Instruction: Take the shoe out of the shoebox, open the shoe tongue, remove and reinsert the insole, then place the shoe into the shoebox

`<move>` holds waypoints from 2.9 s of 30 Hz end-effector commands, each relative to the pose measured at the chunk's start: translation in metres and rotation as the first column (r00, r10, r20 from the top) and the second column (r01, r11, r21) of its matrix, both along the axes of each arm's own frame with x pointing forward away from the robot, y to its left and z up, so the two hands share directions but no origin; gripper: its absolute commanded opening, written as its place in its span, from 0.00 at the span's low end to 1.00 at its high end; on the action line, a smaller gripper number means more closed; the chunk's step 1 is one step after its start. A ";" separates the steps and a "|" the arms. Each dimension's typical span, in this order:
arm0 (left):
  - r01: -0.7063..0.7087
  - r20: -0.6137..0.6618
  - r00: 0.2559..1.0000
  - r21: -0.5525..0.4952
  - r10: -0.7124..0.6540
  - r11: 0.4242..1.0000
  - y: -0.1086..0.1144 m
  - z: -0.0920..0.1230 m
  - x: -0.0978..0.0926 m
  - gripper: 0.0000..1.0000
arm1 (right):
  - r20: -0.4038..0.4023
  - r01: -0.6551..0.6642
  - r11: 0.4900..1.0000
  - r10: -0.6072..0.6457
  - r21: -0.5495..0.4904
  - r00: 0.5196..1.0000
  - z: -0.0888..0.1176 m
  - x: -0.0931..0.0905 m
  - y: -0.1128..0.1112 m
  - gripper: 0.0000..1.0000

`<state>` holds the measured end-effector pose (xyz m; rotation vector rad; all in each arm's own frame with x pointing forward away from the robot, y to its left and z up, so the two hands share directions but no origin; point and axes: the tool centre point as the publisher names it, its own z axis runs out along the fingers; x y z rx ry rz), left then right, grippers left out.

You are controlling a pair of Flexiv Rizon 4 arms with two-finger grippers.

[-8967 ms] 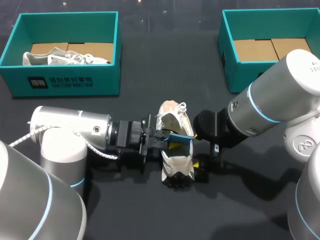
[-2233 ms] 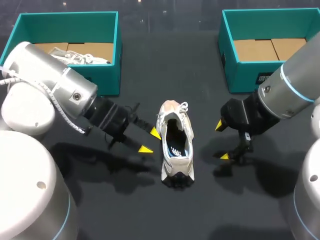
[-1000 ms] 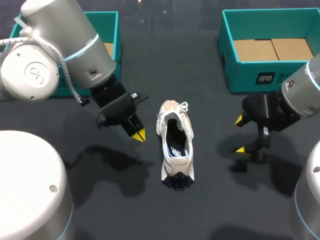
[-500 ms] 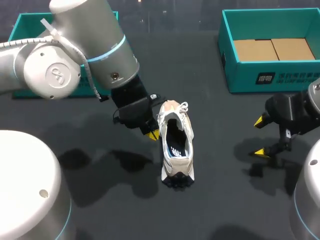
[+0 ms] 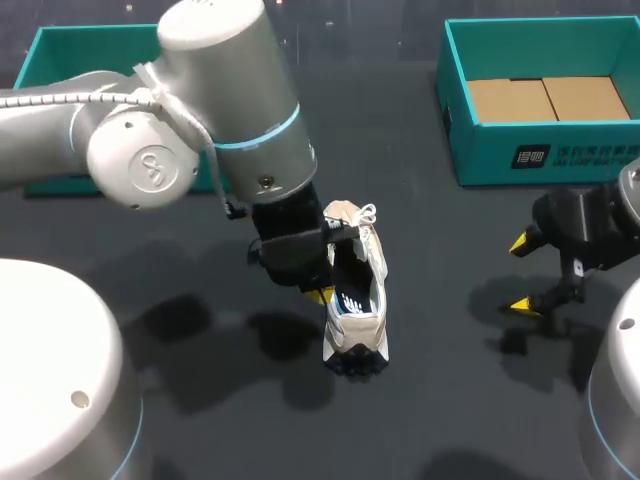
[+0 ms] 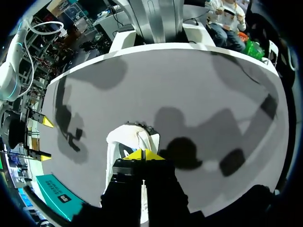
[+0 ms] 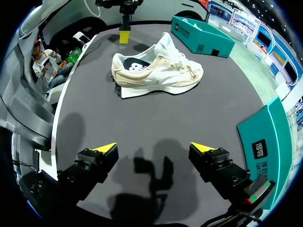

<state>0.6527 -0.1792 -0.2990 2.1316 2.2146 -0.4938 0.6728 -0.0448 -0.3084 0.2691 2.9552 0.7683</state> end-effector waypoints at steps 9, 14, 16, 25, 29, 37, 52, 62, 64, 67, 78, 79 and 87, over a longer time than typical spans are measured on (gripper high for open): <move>0.026 -0.026 0.999 0.055 -0.025 0.998 -0.022 -0.015 0.009 0.00 | 0.002 0.001 1.000 -0.001 -0.002 1.000 0.000 -0.001 0.000 1.00; 0.073 -0.019 0.997 0.103 -0.072 0.992 -0.028 -0.037 0.005 0.00 | 0.002 0.001 1.000 -0.001 -0.002 1.000 0.000 -0.001 0.000 1.00; 0.088 -0.034 0.996 0.100 -0.085 0.991 -0.026 -0.043 0.004 0.00 | 0.002 0.001 1.000 -0.001 -0.002 1.000 0.000 -0.001 0.000 1.00; 0.105 -0.061 0.993 0.125 -0.098 0.987 -0.025 -0.067 0.006 0.00 | 0.002 0.001 1.000 -0.001 -0.002 1.000 0.000 -0.001 0.000 1.00; 0.109 -0.069 0.993 0.125 -0.101 0.986 -0.026 -0.071 0.007 0.00 | 0.002 0.001 1.000 -0.001 -0.002 1.000 0.000 -0.001 0.000 1.00; 0.123 -0.030 0.992 0.110 -0.121 0.986 -0.025 -0.056 0.009 0.00 | 0.002 0.001 1.000 -0.001 -0.002 1.000 0.000 -0.001 0.000 1.00; 0.214 -0.088 0.976 0.183 -0.200 0.960 -0.033 -0.103 0.010 0.00 | 0.002 0.001 1.000 -0.001 -0.002 1.000 0.000 -0.001 0.000 1.00; 0.169 -0.045 0.985 0.142 -0.164 0.975 -0.034 -0.097 0.016 0.00 | 0.002 0.001 1.000 -0.001 -0.002 1.000 0.000 -0.001 0.000 1.00; 0.153 -0.030 0.988 0.121 -0.150 0.981 -0.034 -0.084 0.016 0.00 | 0.002 0.001 1.000 -0.001 -0.002 1.000 0.000 -0.001 0.000 1.00; 0.131 -0.024 0.991 0.094 -0.129 0.987 -0.034 -0.069 0.012 0.00 | 0.002 0.001 1.000 -0.001 -0.002 1.000 0.000 -0.001 0.000 1.00; 0.179 -0.079 0.982 0.085 -0.173 0.980 -0.046 -0.092 -0.012 0.00 | 0.002 0.001 1.000 -0.001 -0.002 1.000 0.000 -0.001 0.000 1.00; 0.178 -0.086 0.982 0.087 -0.171 0.980 -0.045 -0.095 -0.011 0.00 | 0.002 0.001 1.000 -0.001 -0.002 1.000 0.000 -0.001 0.000 1.00; 0.102 -0.010 0.995 0.095 -0.101 0.990 -0.037 -0.112 0.008 0.00 | 0.002 0.001 1.000 -0.001 -0.002 1.000 0.000 -0.001 0.000 1.00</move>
